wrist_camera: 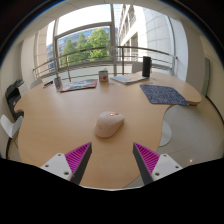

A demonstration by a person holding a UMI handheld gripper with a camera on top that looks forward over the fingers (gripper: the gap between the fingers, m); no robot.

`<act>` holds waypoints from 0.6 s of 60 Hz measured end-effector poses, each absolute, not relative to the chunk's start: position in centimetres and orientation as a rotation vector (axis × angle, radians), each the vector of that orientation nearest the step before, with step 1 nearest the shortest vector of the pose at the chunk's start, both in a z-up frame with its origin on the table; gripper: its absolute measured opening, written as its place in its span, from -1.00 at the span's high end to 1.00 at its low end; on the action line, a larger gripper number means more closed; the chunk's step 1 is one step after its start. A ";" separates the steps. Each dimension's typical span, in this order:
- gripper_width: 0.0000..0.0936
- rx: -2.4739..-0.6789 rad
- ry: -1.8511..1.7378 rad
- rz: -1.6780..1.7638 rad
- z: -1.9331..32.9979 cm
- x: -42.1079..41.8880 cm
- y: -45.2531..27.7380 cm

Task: Arrange mouse

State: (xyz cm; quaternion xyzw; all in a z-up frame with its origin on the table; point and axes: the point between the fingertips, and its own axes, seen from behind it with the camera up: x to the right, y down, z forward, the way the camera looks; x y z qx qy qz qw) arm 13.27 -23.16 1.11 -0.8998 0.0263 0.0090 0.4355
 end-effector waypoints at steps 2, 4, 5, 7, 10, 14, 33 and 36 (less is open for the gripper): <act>-0.82 -2.233 0.064 0.023 0.9 12.6 -21.7; -0.82 -2.227 0.066 0.022 0.6 12.2 -20.3; -0.82 -2.224 0.067 0.020 0.5 11.9 -19.7; -0.82 -2.220 0.071 0.018 0.1 11.6 -18.4; -0.81 -2.217 0.081 0.018 0.0 10.9 -16.9; -0.81 -2.219 0.094 0.016 -0.5 10.7 -15.0; -0.17 -2.215 0.119 -0.080 -1.2 11.3 -10.0; -0.13 -2.215 0.109 -0.074 -1.3 11.2 -9.7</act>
